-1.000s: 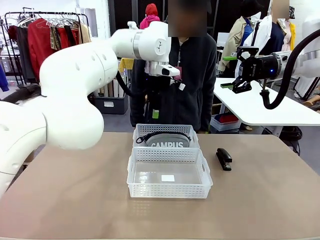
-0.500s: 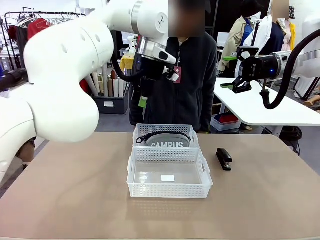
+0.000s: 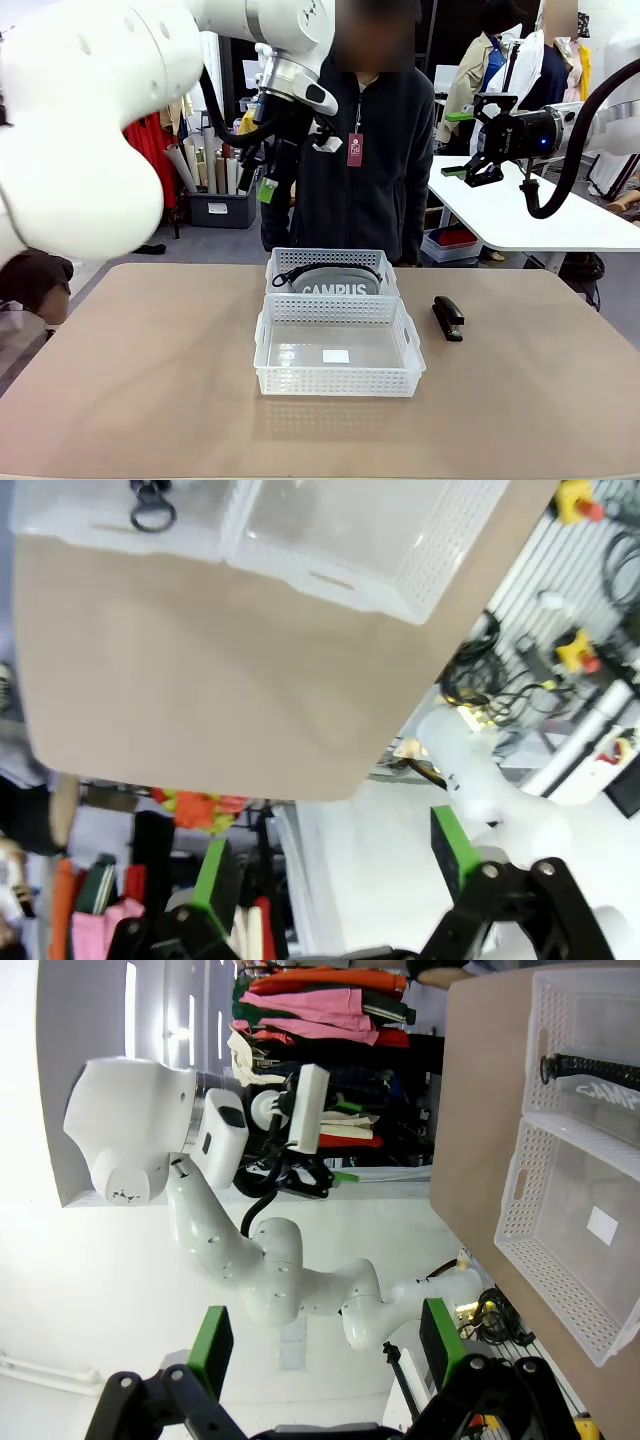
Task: Distribute items into two baskets.
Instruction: Pick up the Stapler that the person points to.
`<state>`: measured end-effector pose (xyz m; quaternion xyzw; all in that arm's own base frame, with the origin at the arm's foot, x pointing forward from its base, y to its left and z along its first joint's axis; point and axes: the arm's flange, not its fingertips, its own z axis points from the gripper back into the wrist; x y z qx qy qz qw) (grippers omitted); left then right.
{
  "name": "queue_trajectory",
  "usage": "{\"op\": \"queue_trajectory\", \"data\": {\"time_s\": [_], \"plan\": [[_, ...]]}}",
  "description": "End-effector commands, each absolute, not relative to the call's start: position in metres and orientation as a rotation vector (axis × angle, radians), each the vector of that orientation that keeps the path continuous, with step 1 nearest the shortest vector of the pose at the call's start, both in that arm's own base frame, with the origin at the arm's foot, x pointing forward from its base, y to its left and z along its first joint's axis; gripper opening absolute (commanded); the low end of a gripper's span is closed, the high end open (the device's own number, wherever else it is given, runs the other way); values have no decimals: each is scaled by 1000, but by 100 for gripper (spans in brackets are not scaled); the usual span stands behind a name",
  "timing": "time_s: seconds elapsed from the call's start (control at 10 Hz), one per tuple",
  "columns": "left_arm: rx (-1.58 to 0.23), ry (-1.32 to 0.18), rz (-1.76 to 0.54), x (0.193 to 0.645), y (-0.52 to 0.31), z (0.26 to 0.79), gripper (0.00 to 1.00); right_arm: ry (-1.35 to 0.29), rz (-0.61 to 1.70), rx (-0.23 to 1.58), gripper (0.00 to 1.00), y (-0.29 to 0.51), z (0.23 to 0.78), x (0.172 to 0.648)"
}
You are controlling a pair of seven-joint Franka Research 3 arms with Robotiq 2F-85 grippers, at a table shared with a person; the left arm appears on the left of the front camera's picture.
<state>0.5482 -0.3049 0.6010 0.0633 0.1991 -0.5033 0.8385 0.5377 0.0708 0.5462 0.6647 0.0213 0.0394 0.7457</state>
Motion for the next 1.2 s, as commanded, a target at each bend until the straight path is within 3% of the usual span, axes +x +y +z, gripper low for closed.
{"op": "queue_trajectory", "data": {"time_s": [0.0, 0.6, 1.1], "plan": [[65, 361, -988, 463, -244, 566, 100, 50, 81, 1455, 100, 71, 549, 537], [-427, -132, -871, 490, -166, 578, 100, 50, 81, 1455, 100, 71, 549, 537], [-848, -368, -712, 519, -128, 572, 100, 50, 81, 1455, 100, 71, 549, 537]]}}
